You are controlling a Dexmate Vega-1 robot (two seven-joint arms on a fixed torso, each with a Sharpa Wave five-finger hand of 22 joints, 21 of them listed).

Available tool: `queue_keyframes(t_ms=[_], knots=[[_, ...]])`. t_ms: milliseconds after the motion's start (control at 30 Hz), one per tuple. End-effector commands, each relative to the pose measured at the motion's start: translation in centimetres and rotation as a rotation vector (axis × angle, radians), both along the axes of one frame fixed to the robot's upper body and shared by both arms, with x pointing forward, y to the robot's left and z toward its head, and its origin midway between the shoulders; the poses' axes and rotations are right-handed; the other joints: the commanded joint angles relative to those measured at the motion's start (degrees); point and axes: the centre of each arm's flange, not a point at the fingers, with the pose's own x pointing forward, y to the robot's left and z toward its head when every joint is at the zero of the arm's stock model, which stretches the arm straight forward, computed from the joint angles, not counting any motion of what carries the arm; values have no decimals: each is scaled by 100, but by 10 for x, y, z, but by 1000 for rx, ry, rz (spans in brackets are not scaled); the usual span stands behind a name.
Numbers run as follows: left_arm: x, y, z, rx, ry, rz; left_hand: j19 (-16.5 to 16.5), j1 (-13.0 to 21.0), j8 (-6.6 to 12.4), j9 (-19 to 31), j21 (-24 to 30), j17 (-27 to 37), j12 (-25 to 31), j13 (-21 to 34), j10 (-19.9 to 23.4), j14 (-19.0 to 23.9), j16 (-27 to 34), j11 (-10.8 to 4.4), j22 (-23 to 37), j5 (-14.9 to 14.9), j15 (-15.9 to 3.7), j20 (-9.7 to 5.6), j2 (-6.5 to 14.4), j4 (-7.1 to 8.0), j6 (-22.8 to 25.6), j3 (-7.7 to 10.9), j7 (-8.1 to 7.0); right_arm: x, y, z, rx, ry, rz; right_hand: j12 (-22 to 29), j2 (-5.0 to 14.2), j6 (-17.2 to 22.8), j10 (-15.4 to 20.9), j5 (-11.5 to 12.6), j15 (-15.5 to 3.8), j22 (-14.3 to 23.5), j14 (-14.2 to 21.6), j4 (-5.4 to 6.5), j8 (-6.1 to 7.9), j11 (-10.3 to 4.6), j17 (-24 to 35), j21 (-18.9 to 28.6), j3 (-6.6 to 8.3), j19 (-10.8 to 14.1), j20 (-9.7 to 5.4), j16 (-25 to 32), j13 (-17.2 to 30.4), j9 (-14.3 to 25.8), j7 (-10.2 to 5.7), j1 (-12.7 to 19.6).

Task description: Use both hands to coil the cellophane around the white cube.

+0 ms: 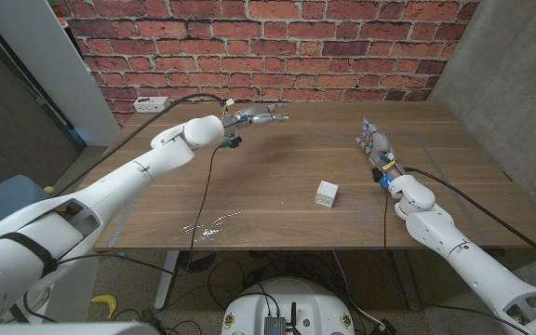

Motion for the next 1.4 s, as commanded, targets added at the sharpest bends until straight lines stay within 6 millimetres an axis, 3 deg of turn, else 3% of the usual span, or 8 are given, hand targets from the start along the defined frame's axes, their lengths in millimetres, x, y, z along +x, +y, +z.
queue_keyframes(t_ms=[33, 333, 667, 1400], knots=[[-12, -32, 6, 198, -78, -30, -162, 31, -24, 9, -22, 22, -7, 10, -10, -37, -24, -33, 12, -15, -30, 28, 5, -45, 15, 2, -55, -8, -1, -3, 4, -9, -12, 38, -21, 31, -11, 16, 46, 14, -60, -34, 28, 22, 33, 23, 34, 23, 0, 57, 28, 11, -3, 57], [-20, -50, 5, 281, -106, -66, -137, 15, -53, 14, -41, 24, -27, 13, -26, -67, -35, -66, 15, -22, -41, 13, -2, -52, -54, -1, -121, -15, -4, -8, 13, -11, -25, 37, -15, 45, -6, 12, 54, 14, -61, -43, 30, 33, 34, 24, 39, 22, 10, 56, 28, 11, -10, 66], [-29, -72, 3, 393, -130, -111, 123, 14, -64, 20, 14, 24, -47, 19, -51, 62, 5, -107, 17, -26, -78, 29, -5, -78, -144, 6, -161, -19, -4, -10, 16, -12, -29, 36, -10, 48, -3, 7, 42, 15, -57, -50, 27, 31, 35, 25, 43, 21, 14, 57, 28, 12, -13, 72], [-58, -115, -5, 668, -227, -204, 233, 52, -84, 22, 2, 19, -44, 22, -22, 201, 25, -203, 13, -32, -121, 12, -55, -155, -300, 10, -239, -40, -3, -21, 20, -21, -53, 32, 0, 54, 0, 0, 41, 15, -54, -60, 23, 19, 37, 24, 50, 13, 28, 57, 29, 12, -16, 82]])
